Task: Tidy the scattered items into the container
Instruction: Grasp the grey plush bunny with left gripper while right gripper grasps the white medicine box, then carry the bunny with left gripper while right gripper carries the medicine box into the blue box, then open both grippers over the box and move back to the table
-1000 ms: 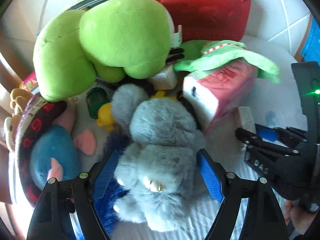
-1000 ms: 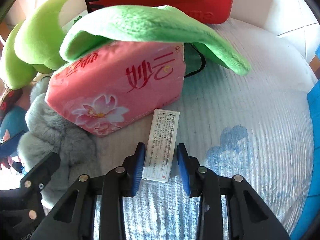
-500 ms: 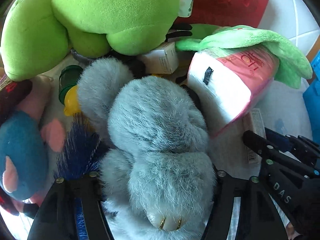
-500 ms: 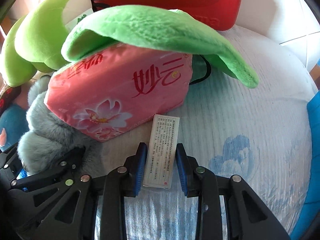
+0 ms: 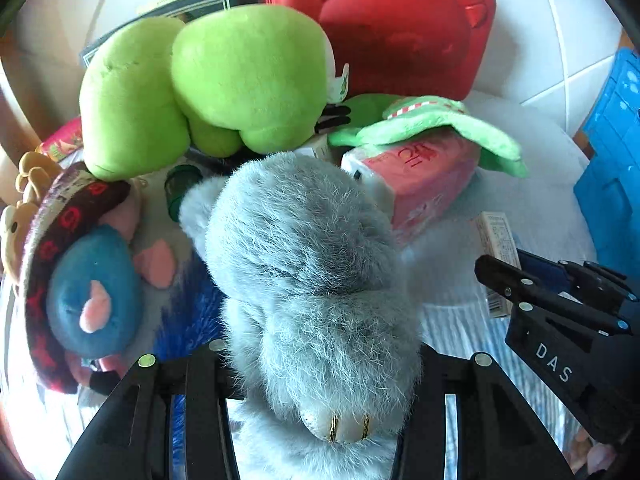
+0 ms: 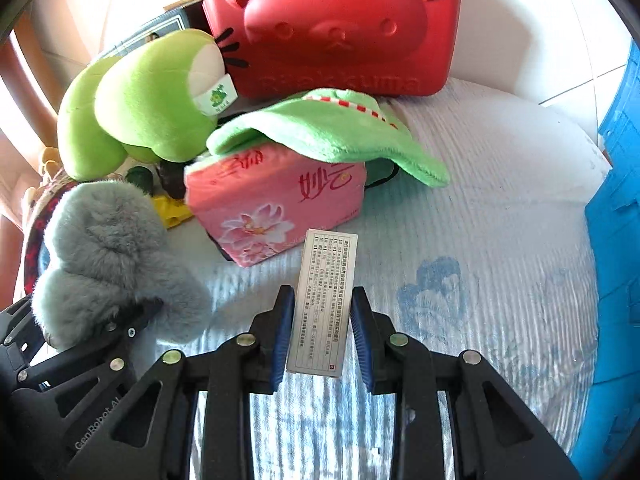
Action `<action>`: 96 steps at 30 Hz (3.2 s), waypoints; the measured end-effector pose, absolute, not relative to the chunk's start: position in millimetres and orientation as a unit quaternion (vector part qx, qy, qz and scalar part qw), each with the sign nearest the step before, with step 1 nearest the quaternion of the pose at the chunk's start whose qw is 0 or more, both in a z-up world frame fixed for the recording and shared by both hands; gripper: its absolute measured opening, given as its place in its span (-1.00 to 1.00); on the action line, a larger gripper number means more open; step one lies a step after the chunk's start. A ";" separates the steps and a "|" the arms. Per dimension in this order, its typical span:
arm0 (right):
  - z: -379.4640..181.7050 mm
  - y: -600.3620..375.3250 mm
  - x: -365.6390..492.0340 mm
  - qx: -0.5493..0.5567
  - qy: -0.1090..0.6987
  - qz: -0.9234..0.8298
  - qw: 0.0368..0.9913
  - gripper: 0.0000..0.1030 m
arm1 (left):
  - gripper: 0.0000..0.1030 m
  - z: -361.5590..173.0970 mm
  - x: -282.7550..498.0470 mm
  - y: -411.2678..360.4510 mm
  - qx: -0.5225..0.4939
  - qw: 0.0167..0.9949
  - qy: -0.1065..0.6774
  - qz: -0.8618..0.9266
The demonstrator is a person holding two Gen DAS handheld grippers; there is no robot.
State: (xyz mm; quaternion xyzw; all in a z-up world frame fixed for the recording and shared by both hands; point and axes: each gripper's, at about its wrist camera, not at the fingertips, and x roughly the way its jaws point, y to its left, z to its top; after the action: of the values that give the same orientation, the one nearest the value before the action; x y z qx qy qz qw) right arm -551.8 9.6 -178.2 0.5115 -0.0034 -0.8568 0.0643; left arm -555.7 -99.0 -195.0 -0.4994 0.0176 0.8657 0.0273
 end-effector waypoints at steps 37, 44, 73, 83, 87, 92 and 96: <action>41.2 273.4 -193.7 0.252 0.008 -0.963 -0.093 -0.45 | -0.17 29.4 -258.8 135.5 -0.224 0.202 0.042 0.952; 49.4 397.9 -151.8 0.243 0.003 -0.963 -0.117 -0.45 | -0.17 39.2 -218.1 269.7 -0.227 0.221 0.055 0.947; 4.3 516.5 -141.4 0.284 -0.037 -0.951 -0.114 0.41 | 0.60 -14.8 -199.5 367.3 -0.301 0.170 0.096 0.933; 3.2 511.5 -134.6 0.273 -0.053 -0.955 -0.099 0.80 | 0.69 -1.0 -185.8 318.5 -0.281 0.138 0.053 0.948; 8.6 490.0 -136.7 0.260 -0.051 -0.961 -0.077 1.00 | 0.76 4.9 -178.8 282.2 -0.270 0.102 0.043 0.956; 22.2 440.5 -140.6 0.238 -0.041 -0.970 -0.025 1.00 | 0.94 4.5 -173.6 223.5 -0.264 0.040 0.031 0.963; 31.4 383.7 -143.3 0.223 -0.029 -0.974 0.019 1.00 | 0.94 0.2 -170.4 163.5 -0.272 -0.002 0.012 0.962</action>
State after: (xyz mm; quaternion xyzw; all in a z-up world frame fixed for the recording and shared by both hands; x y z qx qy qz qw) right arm -143.3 383.7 31.4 0.2232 -0.0289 -0.9742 0.0191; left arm -170.4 163.5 0.2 -0.2725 0.0117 0.9621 -0.0024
